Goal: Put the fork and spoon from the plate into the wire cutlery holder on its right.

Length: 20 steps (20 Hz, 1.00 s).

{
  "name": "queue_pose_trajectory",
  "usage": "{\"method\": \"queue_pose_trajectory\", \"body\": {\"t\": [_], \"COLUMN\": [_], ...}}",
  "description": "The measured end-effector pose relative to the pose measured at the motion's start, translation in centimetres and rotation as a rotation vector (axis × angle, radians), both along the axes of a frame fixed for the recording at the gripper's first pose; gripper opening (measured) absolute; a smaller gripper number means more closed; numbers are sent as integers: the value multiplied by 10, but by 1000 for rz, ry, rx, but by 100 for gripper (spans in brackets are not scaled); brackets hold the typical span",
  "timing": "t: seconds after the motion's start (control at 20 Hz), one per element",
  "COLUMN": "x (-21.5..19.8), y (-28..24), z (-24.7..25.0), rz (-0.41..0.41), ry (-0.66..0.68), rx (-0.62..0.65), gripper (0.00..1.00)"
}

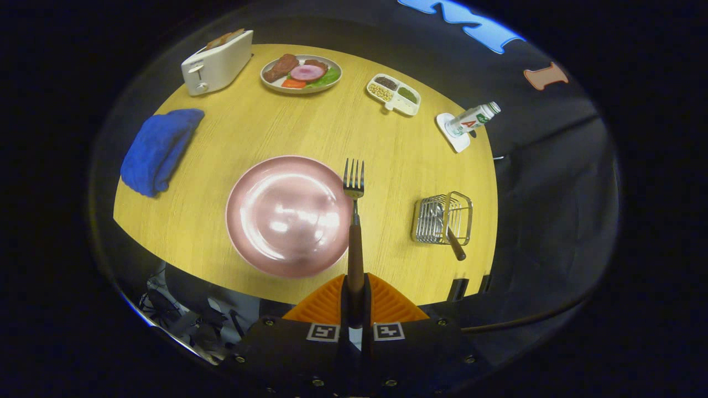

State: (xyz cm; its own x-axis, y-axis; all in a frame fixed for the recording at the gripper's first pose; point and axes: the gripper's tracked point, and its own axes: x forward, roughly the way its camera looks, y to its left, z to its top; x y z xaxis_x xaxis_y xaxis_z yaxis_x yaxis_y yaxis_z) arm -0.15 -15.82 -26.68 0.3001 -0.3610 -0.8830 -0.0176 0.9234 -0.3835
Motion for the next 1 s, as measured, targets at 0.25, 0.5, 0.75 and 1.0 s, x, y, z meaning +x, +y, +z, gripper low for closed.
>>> {"method": "queue_pose_trajectory", "body": {"t": [0.25, 0.5, 0.75, 1.0], "x": [2, -5, -20, -33], "y": [-44, -88, -122, -148], "z": [22, 35, 39, 28], "rz": [-106, -230, -322, -363], "ry": [-29, -37, -29, 2], "rx": [-19, -29, -42, -50], "gripper": [8, 8, 8, 8]}}
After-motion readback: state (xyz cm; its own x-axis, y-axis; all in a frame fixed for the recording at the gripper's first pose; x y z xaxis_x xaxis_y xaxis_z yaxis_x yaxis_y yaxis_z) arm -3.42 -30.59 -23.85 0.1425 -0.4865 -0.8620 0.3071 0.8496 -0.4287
